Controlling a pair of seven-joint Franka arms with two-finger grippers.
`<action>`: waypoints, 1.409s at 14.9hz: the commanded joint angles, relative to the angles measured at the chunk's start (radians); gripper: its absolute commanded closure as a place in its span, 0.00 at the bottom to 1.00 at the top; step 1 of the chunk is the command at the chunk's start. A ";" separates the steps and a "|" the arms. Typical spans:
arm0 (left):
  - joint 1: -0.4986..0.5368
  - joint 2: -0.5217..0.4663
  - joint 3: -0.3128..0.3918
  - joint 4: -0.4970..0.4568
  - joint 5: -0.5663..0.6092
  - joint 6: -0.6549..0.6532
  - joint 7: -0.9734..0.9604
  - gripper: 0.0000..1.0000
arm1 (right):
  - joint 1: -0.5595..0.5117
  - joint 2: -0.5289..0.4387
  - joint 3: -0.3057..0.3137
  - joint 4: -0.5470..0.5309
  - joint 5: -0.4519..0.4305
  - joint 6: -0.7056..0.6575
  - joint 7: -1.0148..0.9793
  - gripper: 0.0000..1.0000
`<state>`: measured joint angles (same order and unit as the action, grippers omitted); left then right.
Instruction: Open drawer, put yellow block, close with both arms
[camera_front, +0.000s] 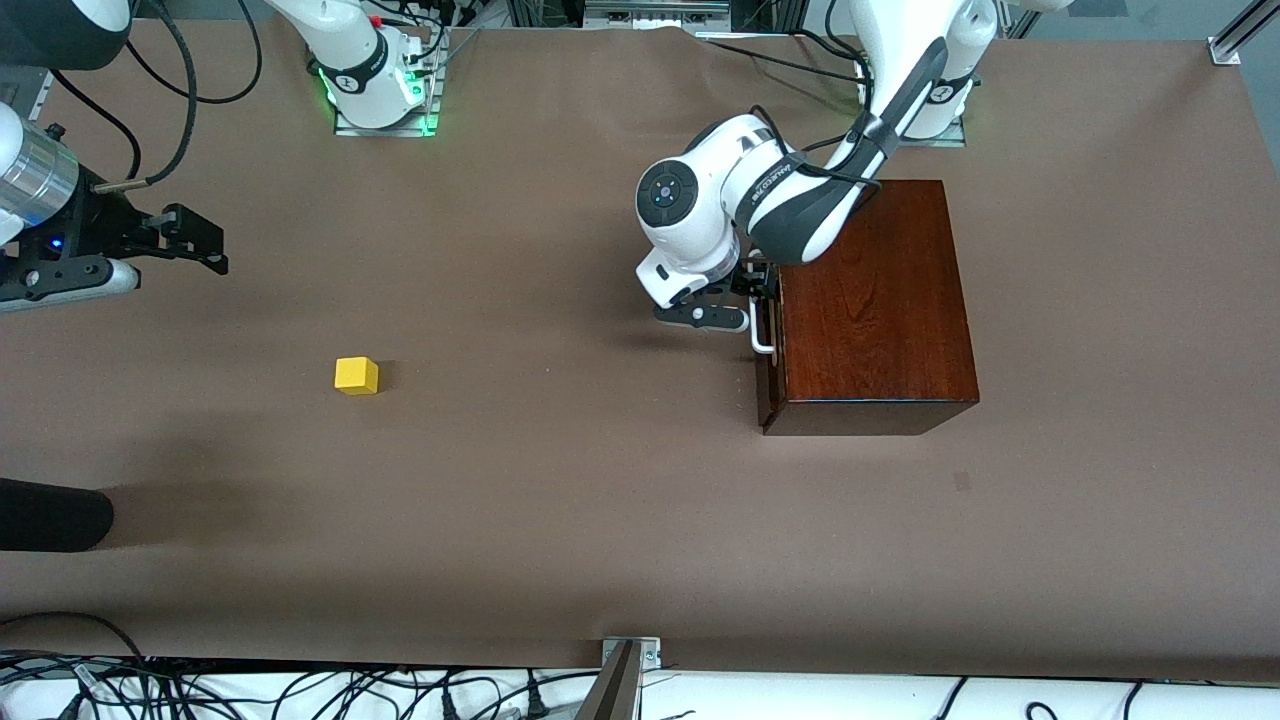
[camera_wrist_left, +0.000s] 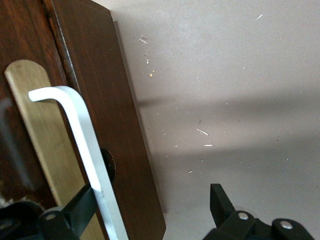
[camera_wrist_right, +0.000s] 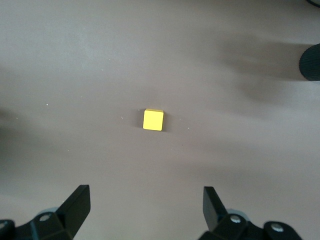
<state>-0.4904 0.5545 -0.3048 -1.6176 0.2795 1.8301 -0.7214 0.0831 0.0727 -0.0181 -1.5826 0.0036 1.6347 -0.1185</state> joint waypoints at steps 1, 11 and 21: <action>-0.007 0.016 -0.004 -0.001 0.033 0.023 -0.035 0.00 | -0.008 0.009 0.003 0.026 0.006 -0.021 -0.009 0.00; -0.066 0.068 -0.005 0.024 0.027 0.130 -0.145 0.00 | -0.008 0.009 0.003 0.026 0.006 -0.018 -0.009 0.00; -0.128 0.148 -0.007 0.146 0.013 0.248 -0.210 0.00 | -0.008 0.009 0.003 0.026 0.006 -0.019 -0.009 0.00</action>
<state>-0.5787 0.6269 -0.3020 -1.5713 0.3018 2.0349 -0.8919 0.0828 0.0727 -0.0186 -1.5826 0.0036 1.6347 -0.1185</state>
